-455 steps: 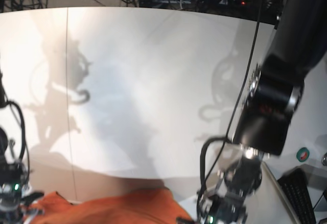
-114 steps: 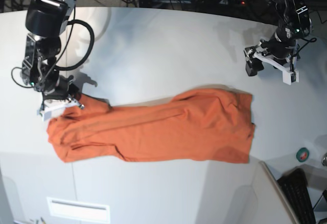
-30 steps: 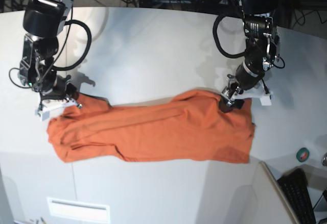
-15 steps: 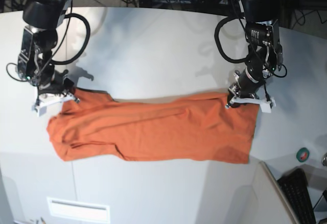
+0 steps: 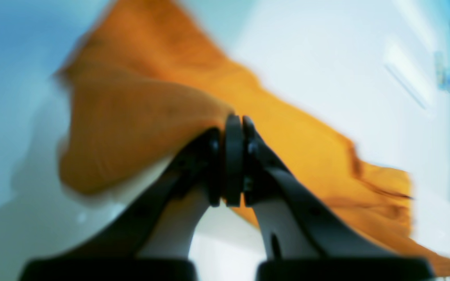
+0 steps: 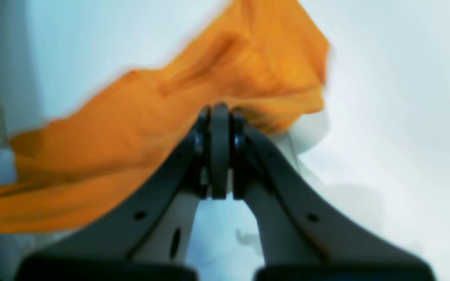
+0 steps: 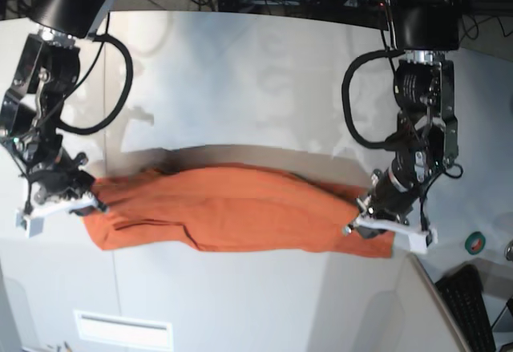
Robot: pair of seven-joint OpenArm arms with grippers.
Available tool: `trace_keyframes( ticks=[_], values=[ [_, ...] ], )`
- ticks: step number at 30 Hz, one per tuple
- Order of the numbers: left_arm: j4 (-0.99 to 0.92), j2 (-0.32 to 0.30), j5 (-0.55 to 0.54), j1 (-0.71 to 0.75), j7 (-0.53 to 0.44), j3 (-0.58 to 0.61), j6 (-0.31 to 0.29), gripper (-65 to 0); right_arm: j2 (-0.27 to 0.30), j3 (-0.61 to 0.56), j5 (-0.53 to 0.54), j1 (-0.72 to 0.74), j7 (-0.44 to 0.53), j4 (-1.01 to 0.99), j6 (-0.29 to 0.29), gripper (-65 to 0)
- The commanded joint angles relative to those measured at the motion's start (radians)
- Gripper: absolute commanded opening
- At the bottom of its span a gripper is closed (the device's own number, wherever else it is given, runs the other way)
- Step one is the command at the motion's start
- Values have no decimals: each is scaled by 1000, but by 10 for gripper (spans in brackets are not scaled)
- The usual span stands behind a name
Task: Layout the t-shirt on the table in an organized manner, then fold the t-shirt properly
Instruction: 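Pull both shirt ends apart with both grippers to straighten it, then release the left gripper and regrasp the shirt edge beside it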
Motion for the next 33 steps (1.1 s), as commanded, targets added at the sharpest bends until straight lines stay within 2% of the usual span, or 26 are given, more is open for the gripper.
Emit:
trace_keyframes(
  ticks=[1,5,9,12,14,17,20,28,31,33],
  values=[
    [17,-12,-1,-51,1,-4,-2,-650,29,3,7,47,16,20,5,-650],
    [-35,-11,-1,-171,109,-4,-2,-650,61,3,7,143,-28,6,2,-650],
    [-85,-5,-1,-205,170,-2,-2,-650,78,4,7,162,-79,9,2,-650],
    [-84,-5,-1,-149,205,-4,-2,-650,73,4,11,99,-89,23,2,-650],
    [-70,-8,1,-108,264,-4,-2,-650,72,1,13,34,-93,47,2,-650],
    [-59,-40,1,-27,336,-4,-2,-650,70,-2,13,-62,-93,76,4,-650],
    [-64,-66,1,32,360,-4,-2,-650,60,-2,13,-124,-86,69,5,-650],
    [-92,-63,1,55,365,13,-2,-650,58,-3,8,-88,-86,-33,5,-650],
    [-150,-61,-1,26,359,64,-2,-398,60,-3,7,-52,-70,-103,5,-650],
    [-194,-48,-2,-10,357,97,-2,-273,61,-3,7,-25,-45,-149,5,-650]
  ],
)
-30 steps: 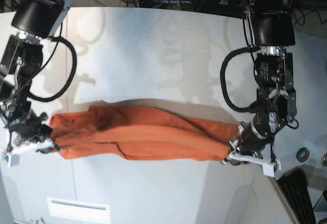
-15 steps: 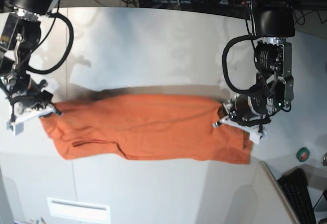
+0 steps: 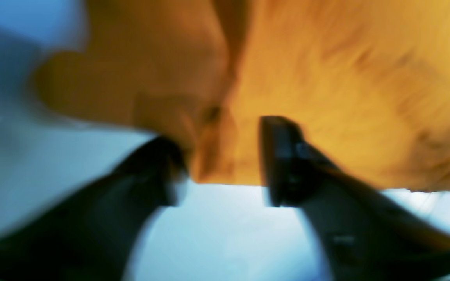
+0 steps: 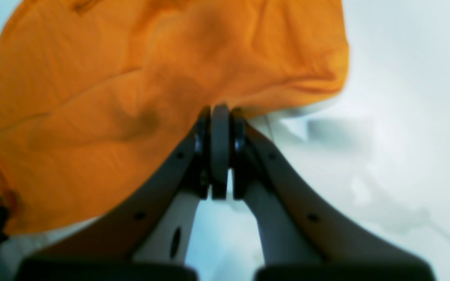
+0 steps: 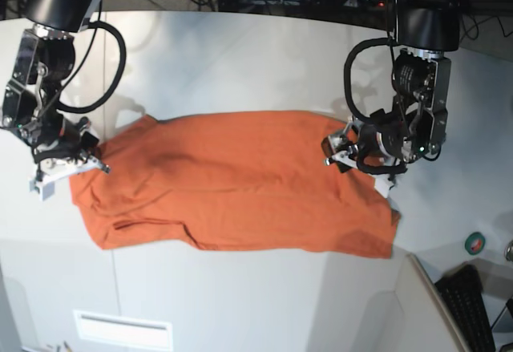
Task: Layout the t-shirt on the table in an organized manner, then fold the t-shirt properly
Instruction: 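Release the left gripper and regrasp the shirt edge beside it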
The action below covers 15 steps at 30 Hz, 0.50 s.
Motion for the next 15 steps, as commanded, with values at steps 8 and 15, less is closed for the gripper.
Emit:
trace_keyframes(
  ticks=[8,15],
  values=[
    [-193,101,-11,-223,-20,17,-5,-230,15,2,5,82,44,-80,1,-650],
    [-364,125,-9,-323,-52,19,-5,-230,13,2,5,74,42,-80,1,-650]
  ],
)
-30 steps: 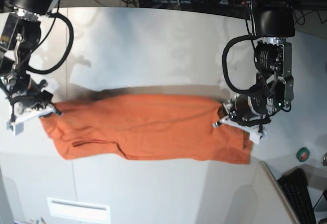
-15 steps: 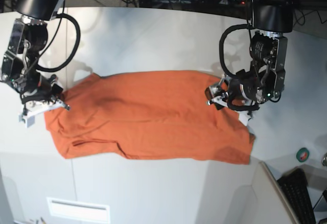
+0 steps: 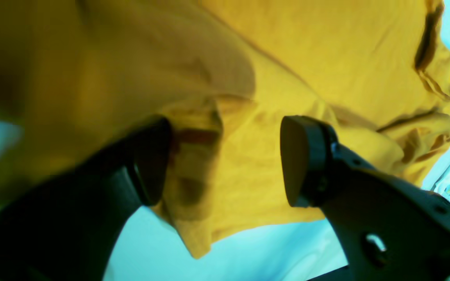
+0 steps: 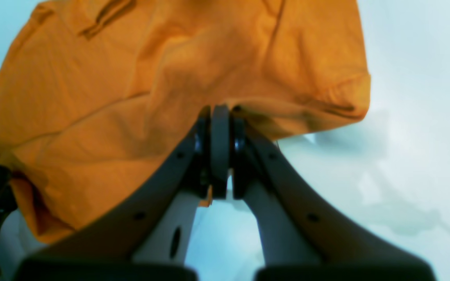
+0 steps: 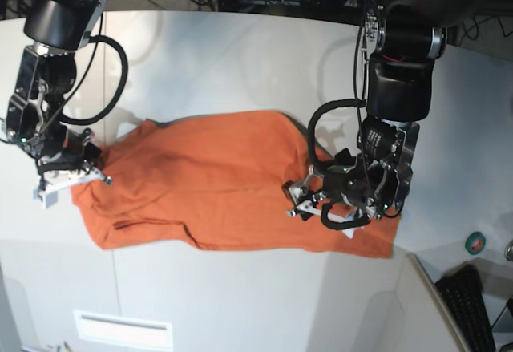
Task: Layout the t-shirt on the table in an organized manner, then fold the t-shirt properly
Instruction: 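Release the left gripper and regrasp the shirt edge beside it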
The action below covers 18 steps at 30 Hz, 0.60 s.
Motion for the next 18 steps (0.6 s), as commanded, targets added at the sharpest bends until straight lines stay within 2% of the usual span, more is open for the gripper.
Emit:
trace_keyframes(
  ticks=[1,9,11,14,18],
  values=[
    [7,-3,-9,-33,-7,-3,-3,-230,9,2,7,15,10,17,2,-650],
    [56,-11,-16,-15,-18,-4,-5,-230,9,2,7,15,7,17,2,-650],
    [149,-13,-16,43,-12,-16,-5,-232,9,2,7,12,6,17,3,-650],
    [380,-49,-15,187,-21,-19,-5,-232,10,2,7,3,9,19,5,-650],
    [604,-74,-10,398,-154,-85,-5,-232,10,5,7,0,10,25,6,-650]
  ],
)
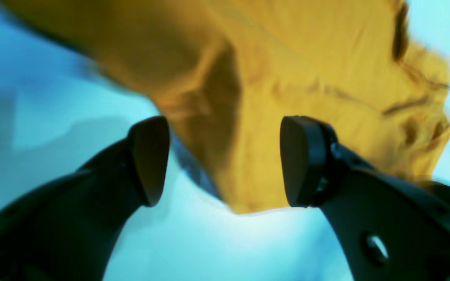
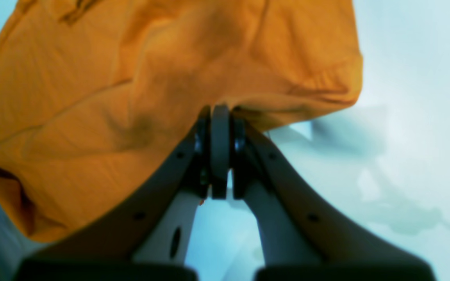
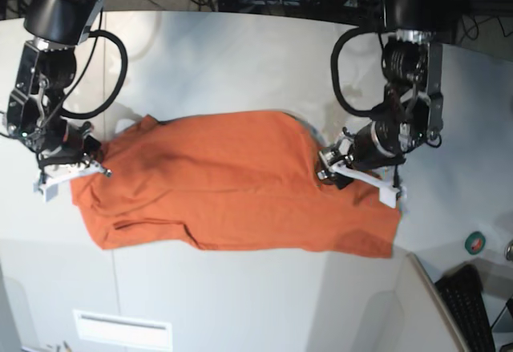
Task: Layout the t-shirt on the table in an organized manner, then fold the t-shirt properly
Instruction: 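Release the left gripper and regrasp the shirt edge beside it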
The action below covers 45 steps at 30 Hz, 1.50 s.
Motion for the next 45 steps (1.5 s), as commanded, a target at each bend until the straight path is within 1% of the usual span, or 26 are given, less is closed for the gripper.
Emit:
trace_keyframes(
  ticks=[1,3,4,6,9,12,14,15,16,19,20,32,37,40,45],
  values=[
    [33,-2,-8,29,-55,-19,-4,-232,10,0,13,17,15,20,5,-650],
    [33,-7,-5,90,-160,-43,-8,-232,10,-1,13,17,17,20,5,-650],
    [23,-22,4,110,-214,-45,-8,-232,10,-1,13,17,17,20,5,-650],
    [-11,-53,54,122,-300,-6,-10,-232,10,-1,13,17,17,20,5,-650],
    [-69,-90,124,119,-395,73,-10,-234,8,-1,13,17,17,20,5,-650],
    [-134,-94,132,101,-492,90,-10,-234,7,-1,13,17,17,20,5,-650],
    [-191,-96,135,79,-538,99,-10,-234,7,-1,13,16,17,20,5,-650],
    [-212,-96,135,67,-549,102,-15,-234,7,-1,13,16,17,20,5,-650],
    [-235,-96,135,58,-556,102,-34,-234,7,-1,13,16,17,20,5,-650],
    [-281,-88,135,32,-561,92,-137,-234,8,-1,13,14,17,20,5,-650],
    [-289,-88,135,24,-561,90,-150,-234,8,-1,13,14,17,20,5,-650],
    [-300,-82,136,-34,-561,104,-156,-234,7,-1,13,17,17,20,5,-650],
    [-312,-70,136,-54,-561,195,-160,-234,7,-1,13,19,18,17,5,-650],
    [-366,-62,136,-66,-562,205,-160,-234,7,-1,13,19,18,17,5,-650],
    [-385,-47,136,-74,-608,214,-160,-234,10,3,13,17,18,17,5,-650]
  ],
)
